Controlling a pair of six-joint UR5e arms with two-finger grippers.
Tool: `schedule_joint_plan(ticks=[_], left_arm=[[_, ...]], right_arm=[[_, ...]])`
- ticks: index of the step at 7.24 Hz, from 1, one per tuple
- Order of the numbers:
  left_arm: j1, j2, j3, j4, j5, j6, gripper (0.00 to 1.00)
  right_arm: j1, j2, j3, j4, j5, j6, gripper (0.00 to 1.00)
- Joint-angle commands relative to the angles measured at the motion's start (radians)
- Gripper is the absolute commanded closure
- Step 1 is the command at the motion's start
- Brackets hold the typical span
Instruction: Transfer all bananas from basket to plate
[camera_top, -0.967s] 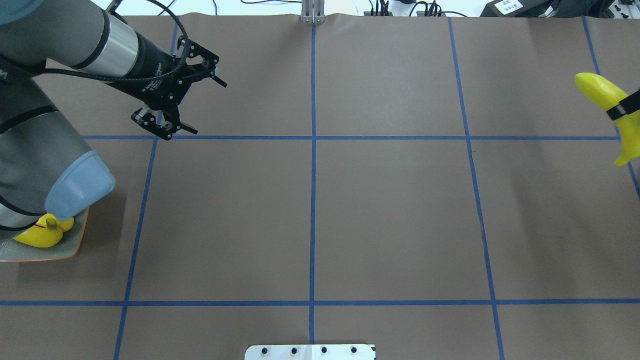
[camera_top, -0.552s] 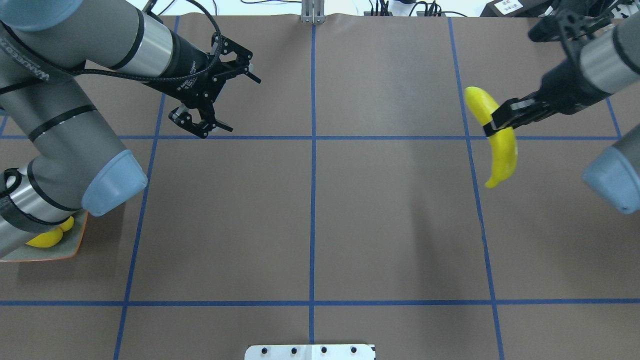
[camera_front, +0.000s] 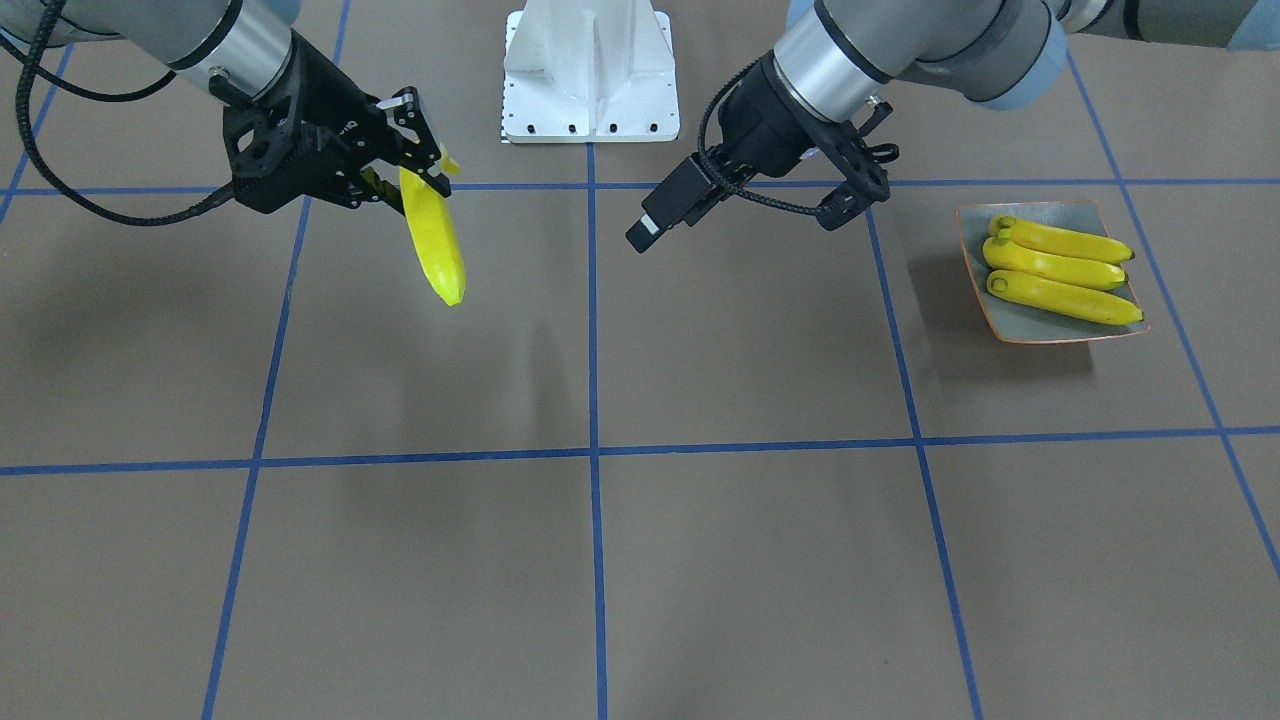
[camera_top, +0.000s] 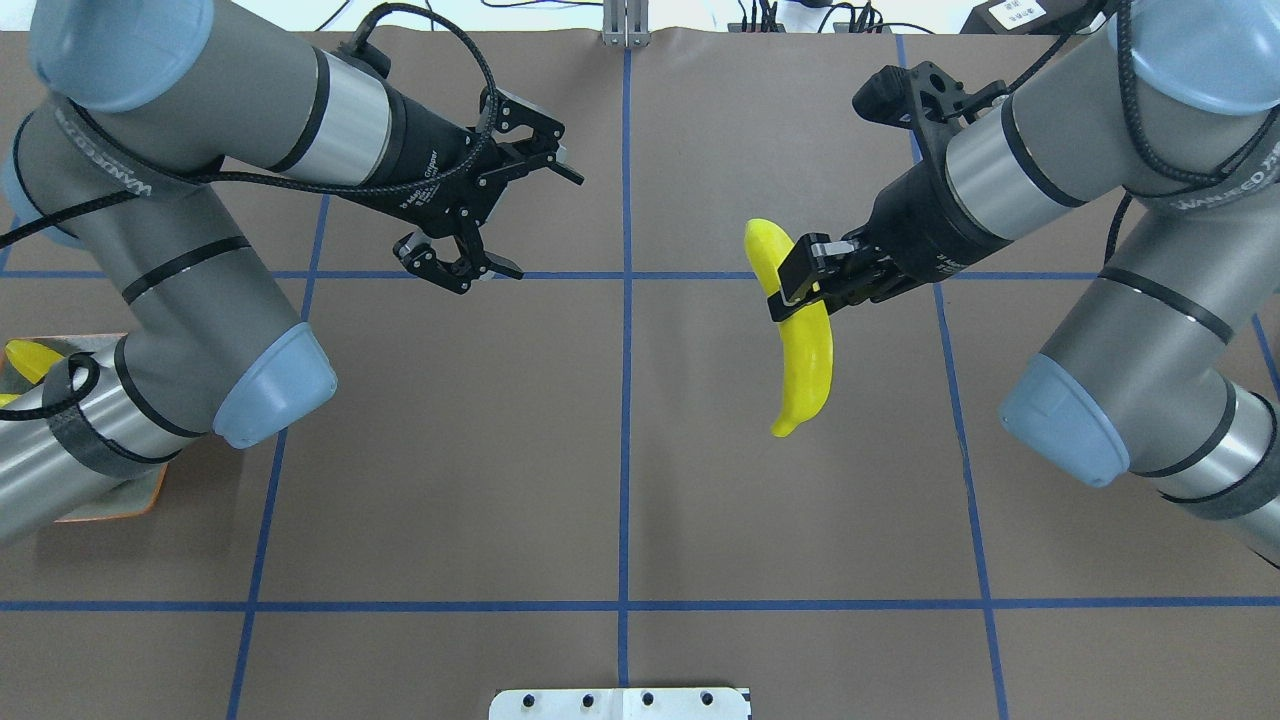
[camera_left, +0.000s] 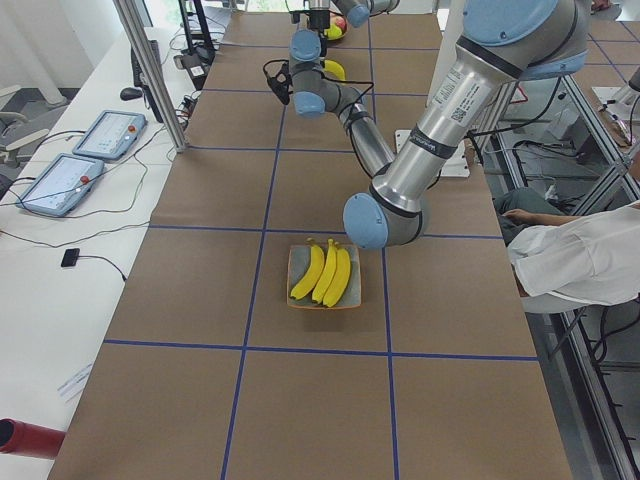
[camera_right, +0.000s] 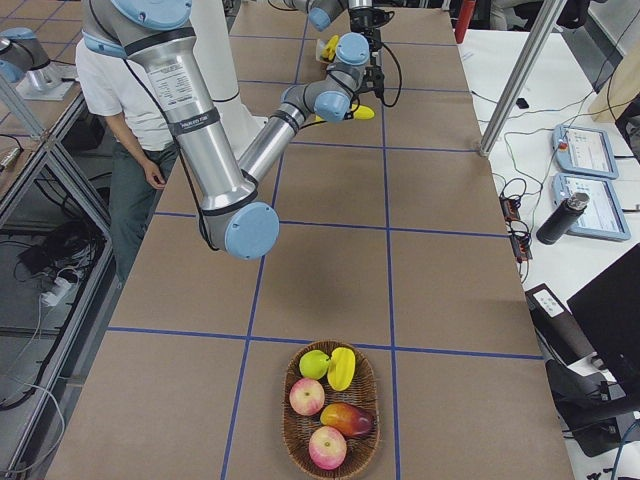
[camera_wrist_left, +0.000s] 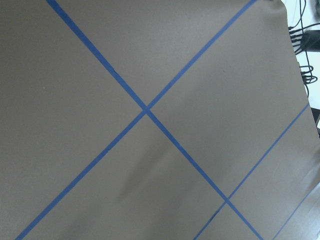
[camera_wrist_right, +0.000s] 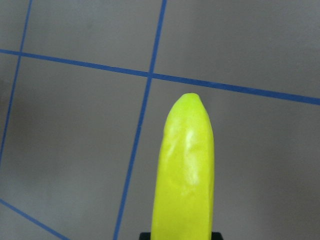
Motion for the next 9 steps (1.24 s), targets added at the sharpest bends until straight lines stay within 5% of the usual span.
schedule_joint_plan(ticks=[1, 6, 9], left_arm=[[0.037, -0.003, 0.042, -0.144, 0.002, 0.006, 0.01], [0.086, -0.116, 0.162, -0.212, 0.007, 0.013, 0.02], [0.092, -0.116, 0.165, -0.213, 0.007, 0.013, 0.16]], right_arm=[[-0.028, 0.005, -0.007, 0.092, 0.005, 0.064, 1.00], [-0.045, 0.108, -0.075, 0.097, 0.002, 0.106, 1.00], [-0.045, 0.119, -0.081, 0.155, 0.002, 0.168, 1.00]])
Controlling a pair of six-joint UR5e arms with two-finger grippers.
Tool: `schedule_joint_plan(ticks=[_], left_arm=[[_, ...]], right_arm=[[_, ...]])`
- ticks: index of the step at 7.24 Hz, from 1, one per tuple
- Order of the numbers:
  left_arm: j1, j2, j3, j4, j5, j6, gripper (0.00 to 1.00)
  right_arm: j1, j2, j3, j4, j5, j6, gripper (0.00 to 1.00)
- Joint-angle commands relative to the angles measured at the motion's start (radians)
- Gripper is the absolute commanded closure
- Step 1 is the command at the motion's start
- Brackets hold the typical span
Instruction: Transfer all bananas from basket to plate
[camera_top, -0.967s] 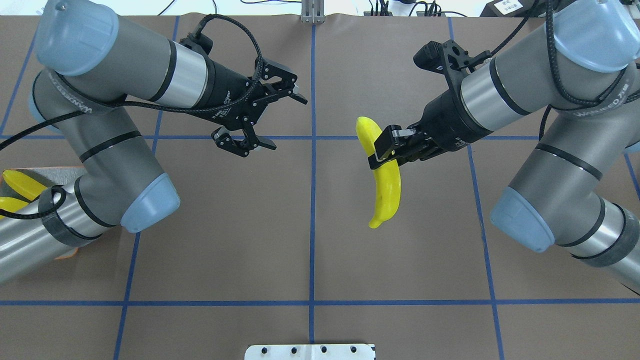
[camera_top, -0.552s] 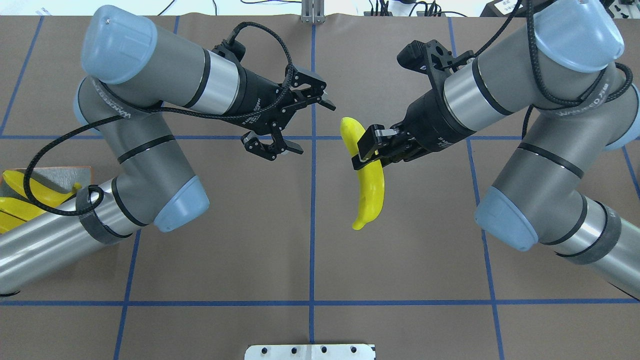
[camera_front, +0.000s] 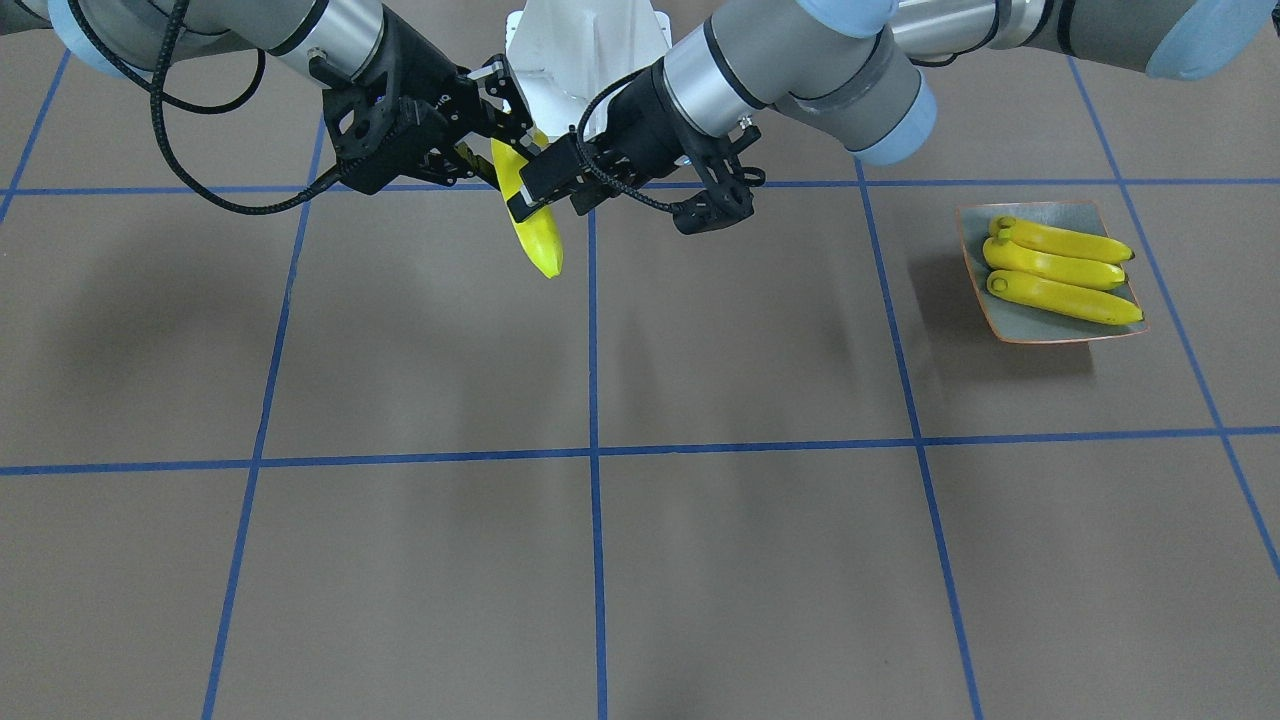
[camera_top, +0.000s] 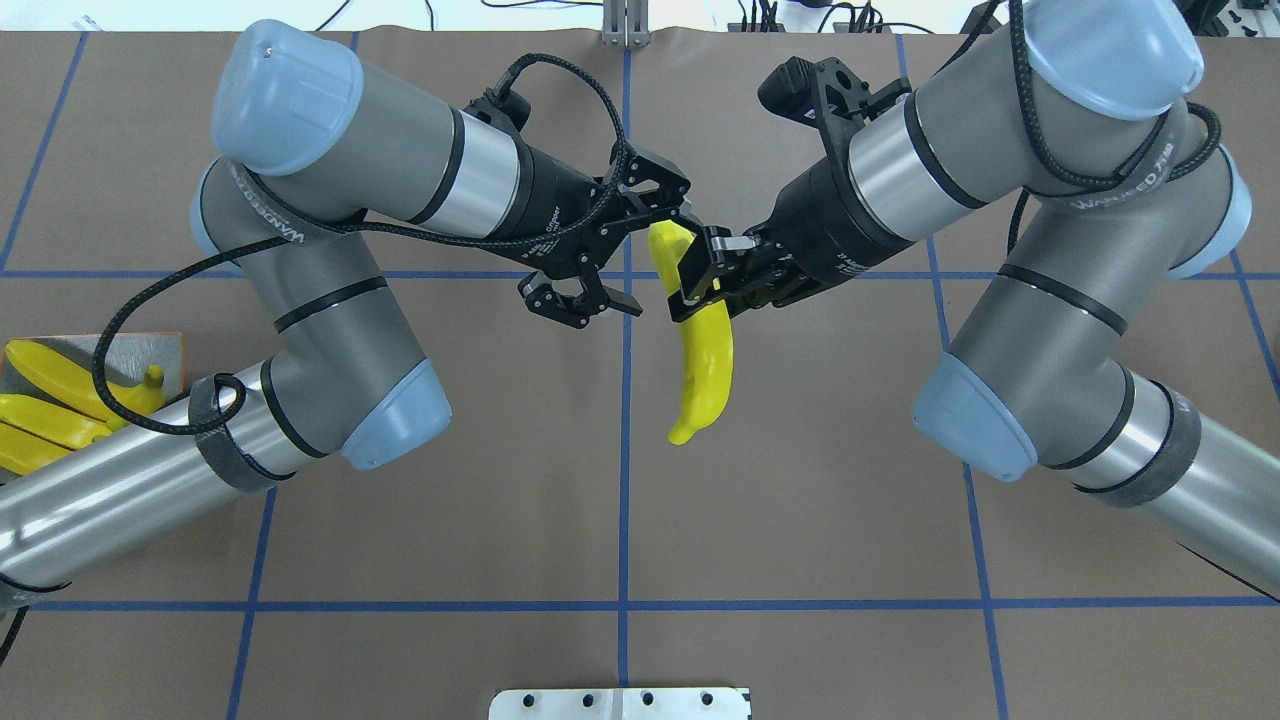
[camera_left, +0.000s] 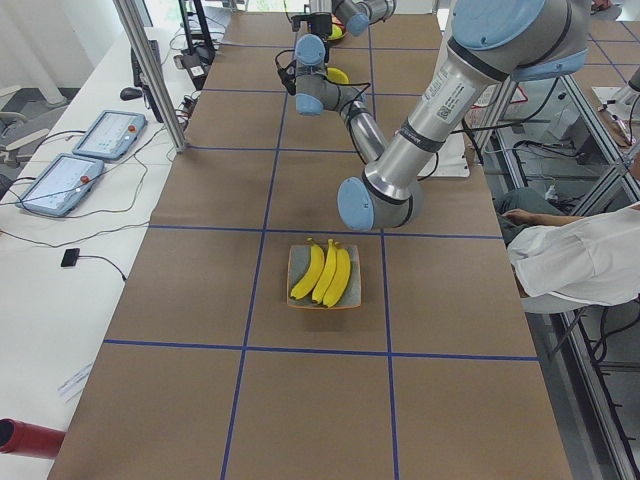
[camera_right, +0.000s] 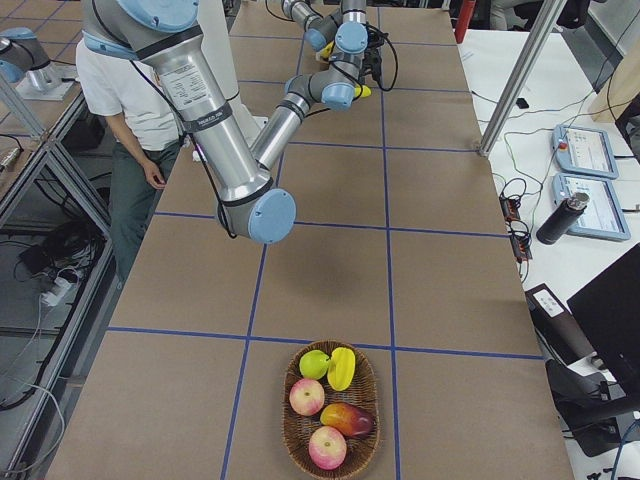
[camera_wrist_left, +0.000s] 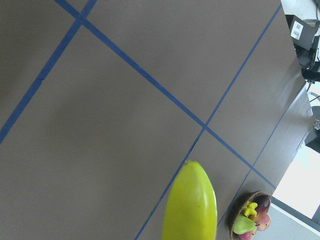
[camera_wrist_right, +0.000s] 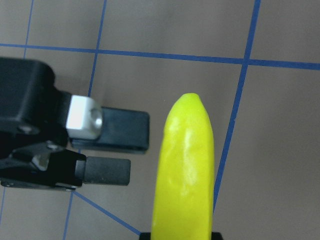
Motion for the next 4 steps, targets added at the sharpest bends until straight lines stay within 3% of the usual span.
schedule_joint_plan(ticks=[1, 4], left_arm=[[-0.001, -0.001, 0.003, -0.003, 0.002, 0.000, 0.22], [0.002, -0.002, 0.006, -0.027, 0.012, -0.005, 0.39]], right_arm=[[-0.003, -0.001, -0.006, 0.038, 0.000, 0.034, 1.00], [-0.006, 0.001, -0.010, 0.088, 0.000, 0.054, 1.00]])
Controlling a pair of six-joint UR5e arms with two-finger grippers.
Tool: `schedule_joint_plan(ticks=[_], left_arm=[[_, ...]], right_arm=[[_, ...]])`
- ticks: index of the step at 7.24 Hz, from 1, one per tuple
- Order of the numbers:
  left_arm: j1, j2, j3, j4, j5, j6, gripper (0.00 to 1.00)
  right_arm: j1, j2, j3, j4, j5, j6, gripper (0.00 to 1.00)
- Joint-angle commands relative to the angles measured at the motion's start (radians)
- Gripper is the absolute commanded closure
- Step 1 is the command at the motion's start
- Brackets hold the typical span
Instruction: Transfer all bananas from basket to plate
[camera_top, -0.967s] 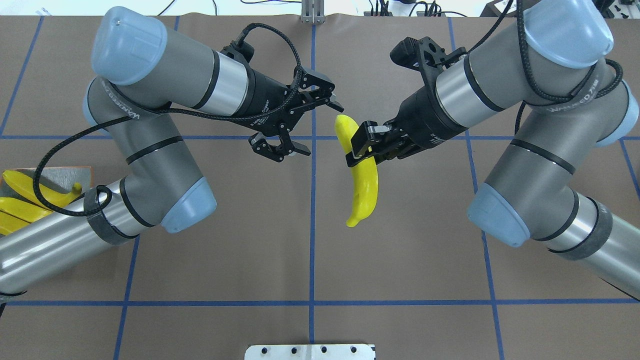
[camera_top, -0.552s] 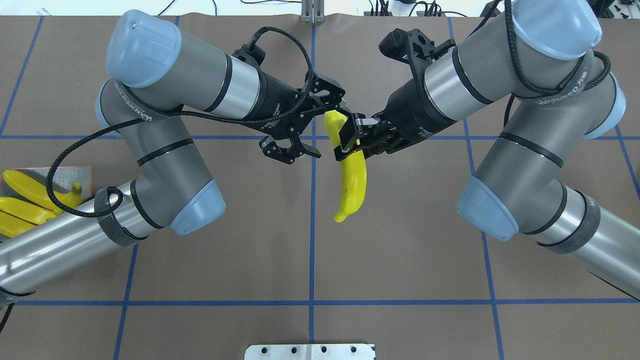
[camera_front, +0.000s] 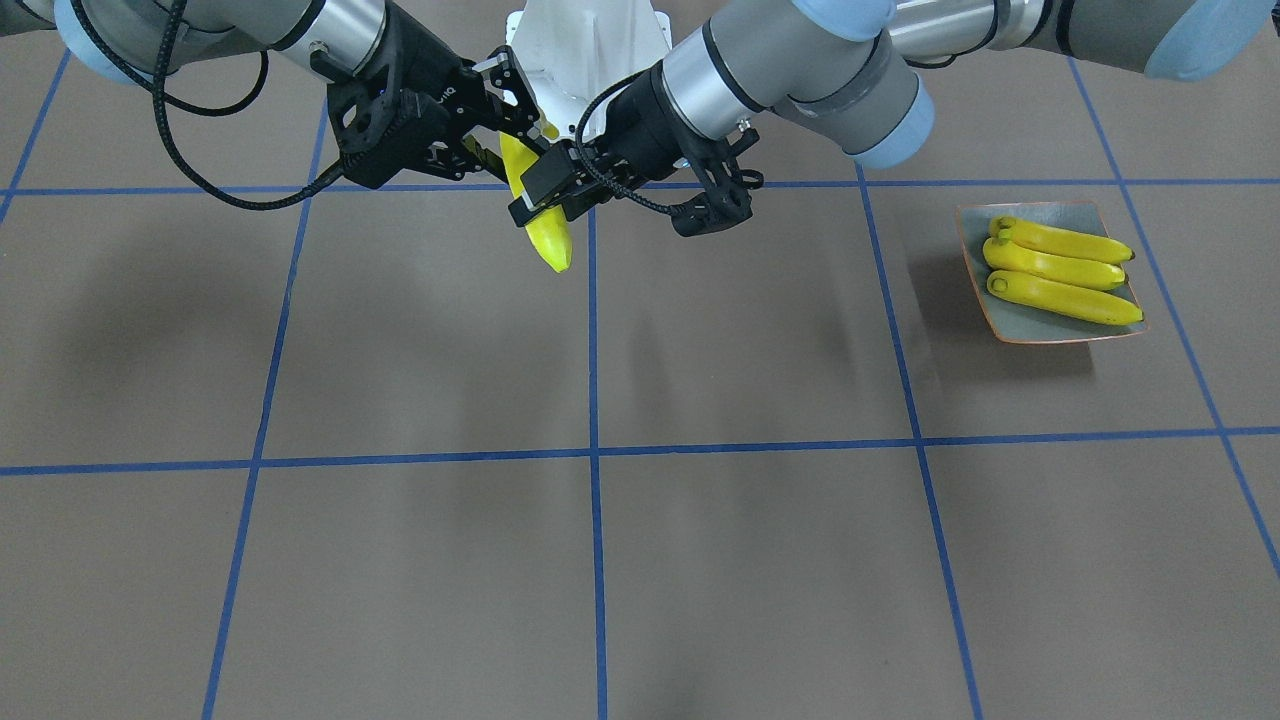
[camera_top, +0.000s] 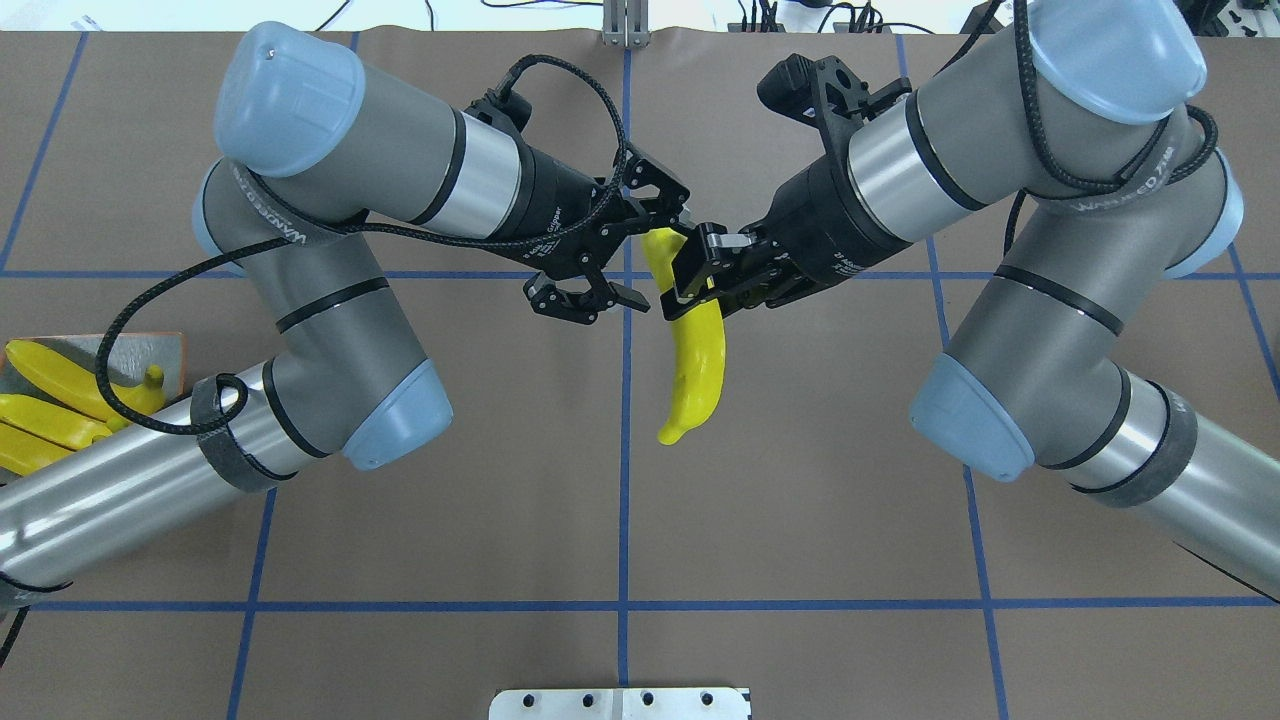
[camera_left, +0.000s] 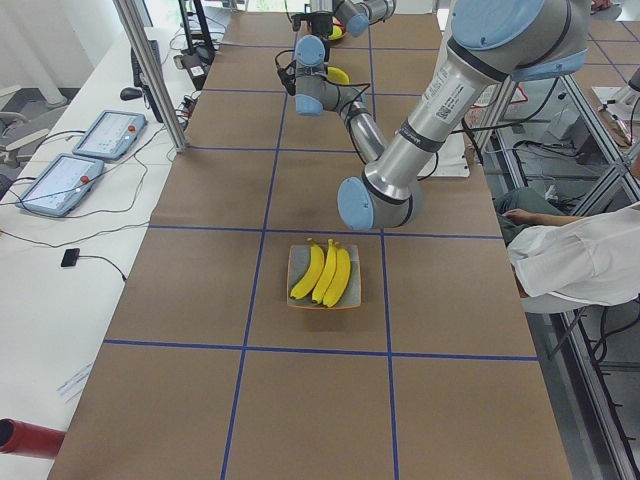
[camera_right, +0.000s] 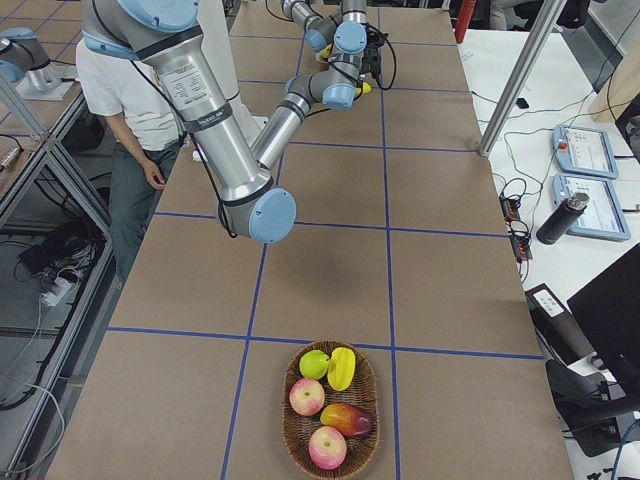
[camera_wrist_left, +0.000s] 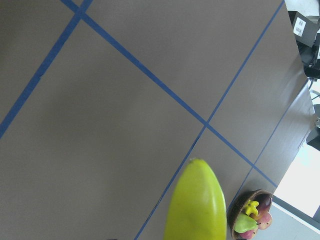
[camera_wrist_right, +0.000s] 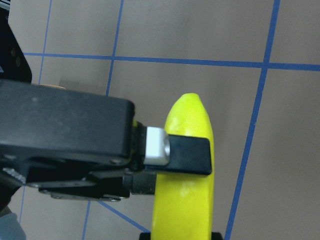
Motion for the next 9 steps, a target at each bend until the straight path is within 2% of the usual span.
schedule_joint_plan(ticks=[1, 2, 3, 4, 6, 7, 8, 9], left_arm=[[0.001, 0.000, 0.001, -0.020, 0.005, -0.008, 0.53], [0.001, 0.000, 0.001, -0.023, 0.005, -0.013, 0.86], [0.001, 0.000, 0.001, -0.023, 0.005, -0.013, 1.00], [0.001, 0.000, 0.001, -0.023, 0.005, -0.013, 1.00], [-0.002, 0.013, -0.004, -0.019, 0.005, -0.011, 1.00], [-0.005, 0.025, -0.004, -0.010, 0.005, -0.013, 1.00], [-0.020, 0.089, -0.034, 0.001, 0.003, -0.014, 1.00], [-0.058, 0.188, -0.098, 0.062, 0.003, -0.014, 1.00]], right_arm=[[-0.004, 0.000, -0.016, 0.063, 0.002, 0.030, 1.00], [-0.005, -0.001, -0.022, 0.075, 0.002, 0.030, 1.00], [-0.005, -0.001, -0.022, 0.075, 0.002, 0.042, 0.69], [-0.004, -0.001, -0.021, 0.080, 0.002, 0.062, 0.01], [0.008, -0.044, -0.013, 0.182, 0.002, 0.106, 0.00], [0.027, -0.105, -0.013, 0.298, 0.003, 0.164, 0.00], [0.059, -0.171, -0.013, 0.384, 0.023, 0.191, 0.00], [0.103, -0.222, -0.010, 0.391, 0.056, 0.191, 0.00]])
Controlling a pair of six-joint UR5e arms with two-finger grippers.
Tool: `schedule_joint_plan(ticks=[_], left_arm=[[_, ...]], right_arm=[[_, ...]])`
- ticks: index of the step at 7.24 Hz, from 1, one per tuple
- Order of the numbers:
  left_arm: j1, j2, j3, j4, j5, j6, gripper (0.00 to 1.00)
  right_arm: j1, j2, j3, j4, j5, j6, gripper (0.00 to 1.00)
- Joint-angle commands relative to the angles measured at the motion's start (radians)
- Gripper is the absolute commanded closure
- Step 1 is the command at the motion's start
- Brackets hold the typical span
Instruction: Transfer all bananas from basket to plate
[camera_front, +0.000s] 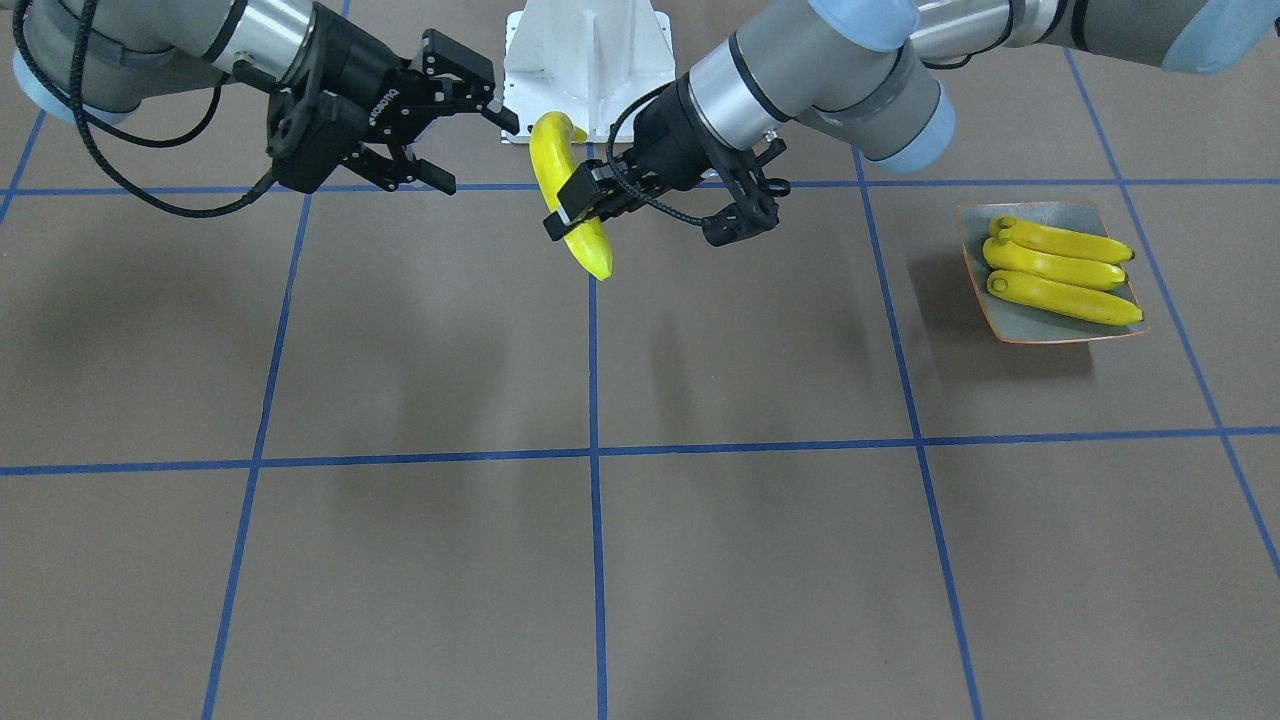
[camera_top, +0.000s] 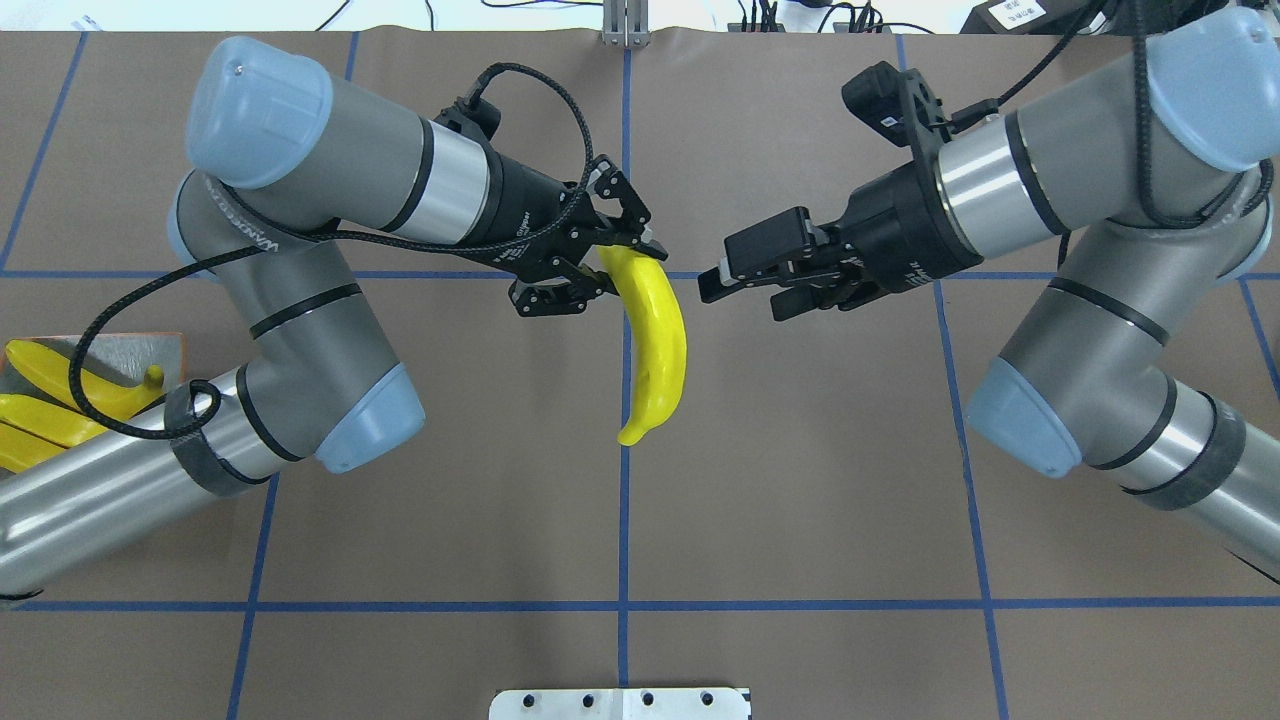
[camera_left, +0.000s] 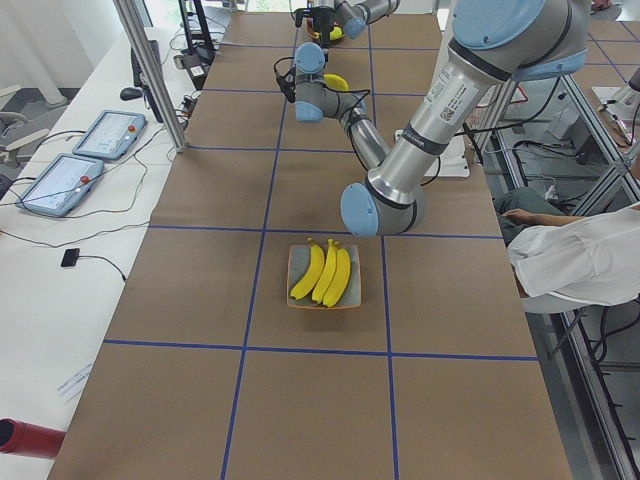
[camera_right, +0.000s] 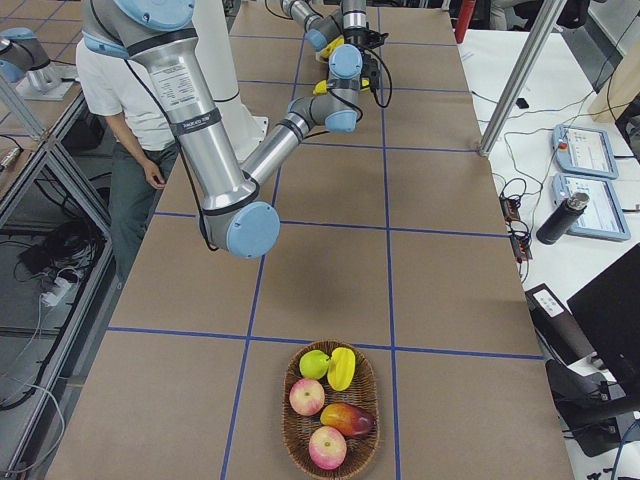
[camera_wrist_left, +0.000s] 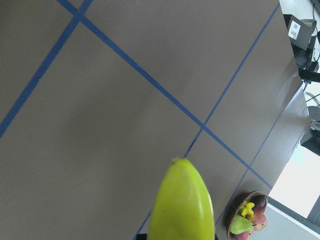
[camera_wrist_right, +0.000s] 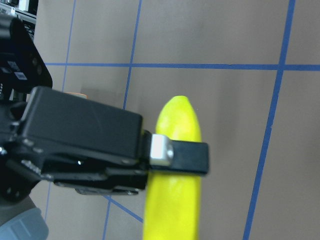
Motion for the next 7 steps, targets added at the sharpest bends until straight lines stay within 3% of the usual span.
schedule_joint_plan(ticks=[1, 3, 5, 7], left_arm=[[-0.084, 0.196, -0.146, 0.160, -0.005, 0.001, 1.00], [-0.207, 0.378, -0.277, 0.372, -0.004, 0.018, 1.00], [-0.323, 0.548, -0.277, 0.428, -0.005, 0.060, 1.00], [-0.403, 0.646, -0.280, 0.601, 0.002, 0.140, 1.00]], right_arm=[[0.080, -0.112, 0.006, 0.052, 0.036, 0.016, 0.00], [0.159, -0.206, 0.009, 0.050, 0.026, 0.010, 0.00], [0.223, -0.307, 0.000, 0.050, -0.003, -0.040, 0.00], [0.219, -0.328, -0.020, 0.050, -0.074, -0.054, 0.00]])
